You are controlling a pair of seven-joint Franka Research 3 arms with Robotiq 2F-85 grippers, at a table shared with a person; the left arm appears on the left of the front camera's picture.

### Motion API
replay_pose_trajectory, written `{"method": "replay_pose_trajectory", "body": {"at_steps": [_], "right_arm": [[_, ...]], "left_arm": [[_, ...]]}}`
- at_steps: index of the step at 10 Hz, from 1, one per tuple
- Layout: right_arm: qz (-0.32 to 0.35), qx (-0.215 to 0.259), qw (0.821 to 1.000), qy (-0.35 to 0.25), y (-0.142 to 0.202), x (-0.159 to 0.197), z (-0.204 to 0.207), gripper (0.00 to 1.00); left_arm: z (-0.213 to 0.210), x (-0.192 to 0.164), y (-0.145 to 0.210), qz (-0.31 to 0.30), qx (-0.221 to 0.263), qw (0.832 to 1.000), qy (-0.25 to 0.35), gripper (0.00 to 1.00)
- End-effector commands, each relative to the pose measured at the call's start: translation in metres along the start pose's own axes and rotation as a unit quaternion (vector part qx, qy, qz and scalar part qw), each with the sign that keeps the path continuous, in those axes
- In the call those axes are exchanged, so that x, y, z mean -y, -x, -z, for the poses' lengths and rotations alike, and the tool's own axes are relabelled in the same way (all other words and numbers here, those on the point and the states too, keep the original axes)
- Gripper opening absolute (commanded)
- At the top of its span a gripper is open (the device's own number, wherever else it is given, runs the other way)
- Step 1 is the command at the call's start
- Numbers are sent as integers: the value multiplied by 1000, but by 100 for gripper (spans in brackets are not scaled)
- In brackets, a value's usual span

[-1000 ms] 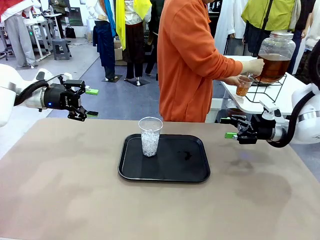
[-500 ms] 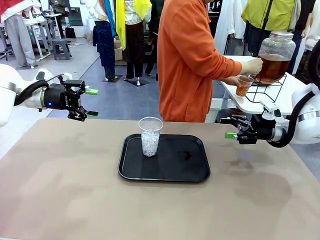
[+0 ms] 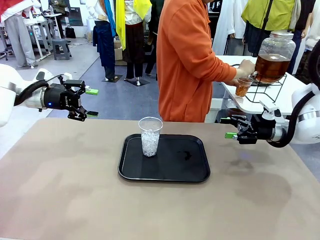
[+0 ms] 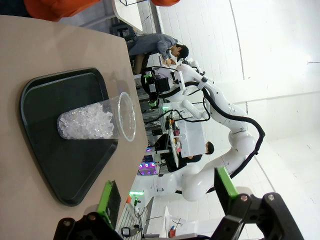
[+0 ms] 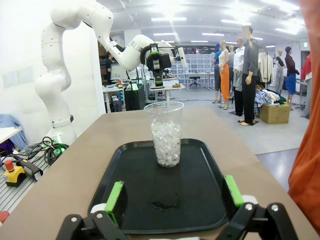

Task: Pour the drink into the iced cup.
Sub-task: Pick up the iced cup indicated by the human and present it to them.

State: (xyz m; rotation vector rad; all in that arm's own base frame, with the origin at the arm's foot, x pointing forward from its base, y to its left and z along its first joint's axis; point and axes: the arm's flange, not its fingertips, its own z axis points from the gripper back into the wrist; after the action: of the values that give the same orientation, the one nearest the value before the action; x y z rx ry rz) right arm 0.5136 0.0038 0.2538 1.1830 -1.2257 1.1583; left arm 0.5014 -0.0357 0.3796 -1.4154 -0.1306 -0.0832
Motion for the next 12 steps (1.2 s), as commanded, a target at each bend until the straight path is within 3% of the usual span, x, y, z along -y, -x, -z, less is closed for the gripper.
{"method": "replay_pose_trajectory", "body": {"at_steps": [1, 12], "right_arm": [[-1, -1, 1000, -2, -5, 3, 3, 100], [-1, -1, 1000, -2, -5, 3, 3, 100]], "left_arm": [[0, 1, 2, 9, 2, 1000, -2, 100], [0, 1, 2, 9, 2, 1000, -2, 100]]}}
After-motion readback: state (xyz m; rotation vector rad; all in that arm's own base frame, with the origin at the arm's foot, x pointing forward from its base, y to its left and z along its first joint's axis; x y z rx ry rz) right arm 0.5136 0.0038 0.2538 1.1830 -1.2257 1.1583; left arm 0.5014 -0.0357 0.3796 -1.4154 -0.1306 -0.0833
